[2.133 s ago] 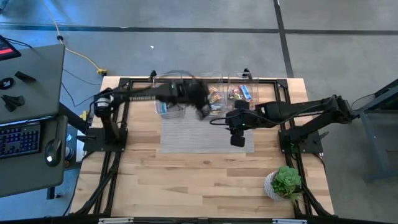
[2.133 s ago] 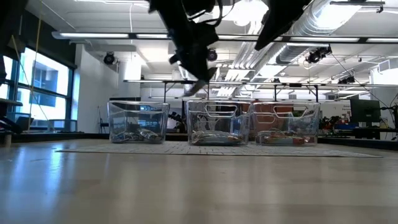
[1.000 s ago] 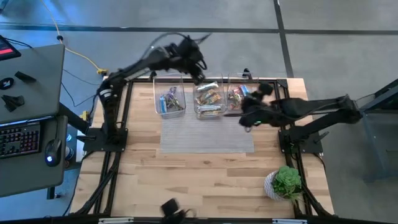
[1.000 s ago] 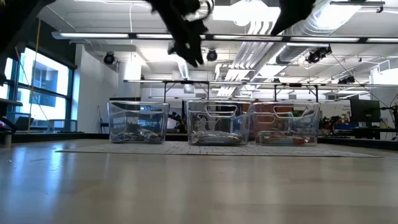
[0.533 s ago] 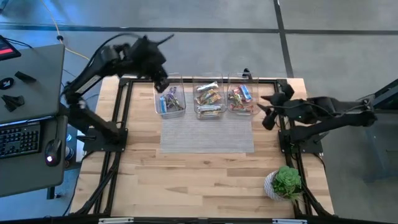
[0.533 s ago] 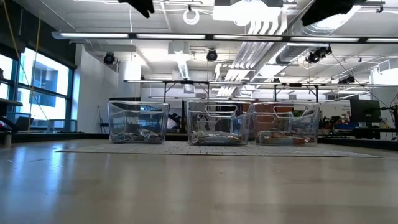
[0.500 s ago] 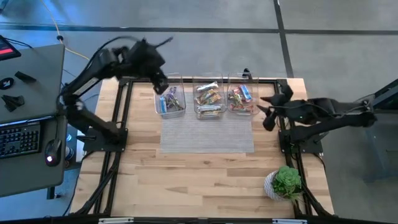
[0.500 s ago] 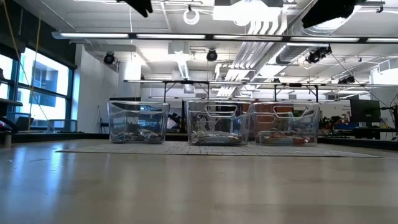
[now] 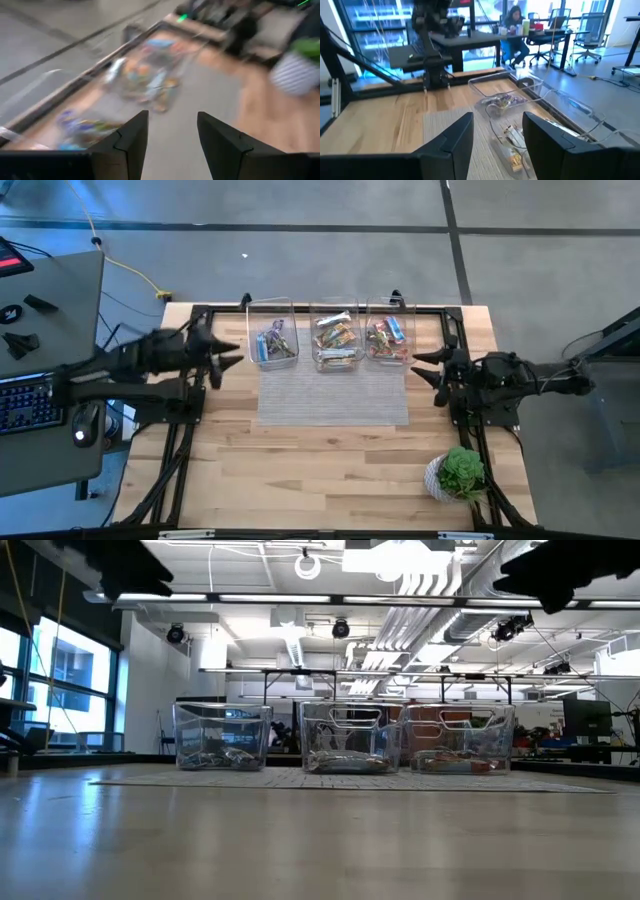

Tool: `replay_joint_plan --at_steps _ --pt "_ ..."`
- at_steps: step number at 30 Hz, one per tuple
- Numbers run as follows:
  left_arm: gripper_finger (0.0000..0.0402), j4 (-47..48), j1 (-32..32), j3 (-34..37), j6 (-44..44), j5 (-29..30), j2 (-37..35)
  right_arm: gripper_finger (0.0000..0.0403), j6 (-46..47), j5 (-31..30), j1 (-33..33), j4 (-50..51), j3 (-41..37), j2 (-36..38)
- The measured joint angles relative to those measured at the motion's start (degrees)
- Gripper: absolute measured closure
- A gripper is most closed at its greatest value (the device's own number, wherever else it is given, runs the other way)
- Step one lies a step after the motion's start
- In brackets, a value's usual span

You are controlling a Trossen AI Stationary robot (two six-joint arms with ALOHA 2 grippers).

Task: Pick and place Granola Bars by type
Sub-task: Return to Home Position

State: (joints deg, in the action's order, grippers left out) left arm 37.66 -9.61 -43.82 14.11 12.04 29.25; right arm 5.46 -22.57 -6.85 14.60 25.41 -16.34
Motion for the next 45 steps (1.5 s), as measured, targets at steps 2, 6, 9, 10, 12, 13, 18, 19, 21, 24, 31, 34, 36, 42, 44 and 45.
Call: replay_joint_plan --at_steps 2,6,9,10,12,13,18,19,21,24,31,34,36,42,44,45 --pt "0.0237 -6.45 -0.12 7.69 -0.09 -3.68 -7.42 0.0249 0.05 0.01 0.02 -2.09 -2.81 2.31" --pt "0.0237 -15.26 -0.11 19.6 -1.36 -5.49 -20.12 0.0247 0.38 0.05 0.02 -6.04 -7.07 6.09" --pt "0.0237 -17.32 -0.11 25.28 -1.84 -6.09 -27.22 0.0247 0.51 0.6 0.02 -6.74 -9.74 8.04" --pt "0.0237 -17.78 -0.11 26.81 -1.86 -7.0 -29.1 0.0247 0.51 0.82 0.02 -6.78 -10.6 8.49" --pt "0.0237 -19.23 -0.11 29.11 -2.18 -9.03 -28.89 0.0246 1.51 1.08 0.02 -7.26 -12.63 9.18" --pt "0.0237 -19.43 -0.09 30.07 -2.66 -9.51 -28.61 0.0246 2.14 1.1 0.05 -7.57 -13.68 9.36" --pt "0.0237 -32.43 -0.11 37.69 -9.28 -9.78 -26.77 0.0246 2.91 -1.19 0.09 -14.33 -19.67 9.25" --pt "0.0237 -35.7 -0.11 39.3 -10.61 -9.7 -26.72 0.0245 2.2 -1.82 0.09 -15.67 -20.8 9.25" --pt "0.0237 -40.04 -0.11 42.34 -12.22 -9.8 -26.81 0.0245 1.61 -3.4 0.09 -17.74 -22.79 9.29" --pt "0.0237 -37.9 -0.11 42.76 -10.79 -10.4 -26.35 0.0246 0.36 -5.13 0.09 -20.32 -24.85 9.32" --pt "0.0237 -37.89 -0.11 42.78 -6.33 -12.9 -24.41 0.0246 -0.59 -6.26 0.09 -19.17 -24.76 9.21" --pt "0.0237 -37.62 -0.11 42.79 -6.33 -12.71 -24.37 0.0246 -0.55 -6.22 0.09 -19.11 -24.76 9.21" --pt "0.0237 -37.71 -0.11 42.8 -6.32 -12.73 -24.39 0.0245 -0.58 -6.21 0.09 -19.02 -24.76 9.21" --pt "0.0237 -37.71 -0.11 42.82 -6.32 -12.72 -24.39 0.0246 -0.53 -6.21 0.09 -18.94 -24.76 9.19" --pt "0.0237 -37.71 -0.11 42.85 -6.32 -12.71 -24.39 0.0245 -0.51 -6.19 0.09 -18.94 -24.76 9.19" --pt "0.0237 -37.71 -0.11 42.87 -6.32 -12.71 -24.39 0.0245 -0.53 -6.19 0.09 -18.92 -24.76 9.19"
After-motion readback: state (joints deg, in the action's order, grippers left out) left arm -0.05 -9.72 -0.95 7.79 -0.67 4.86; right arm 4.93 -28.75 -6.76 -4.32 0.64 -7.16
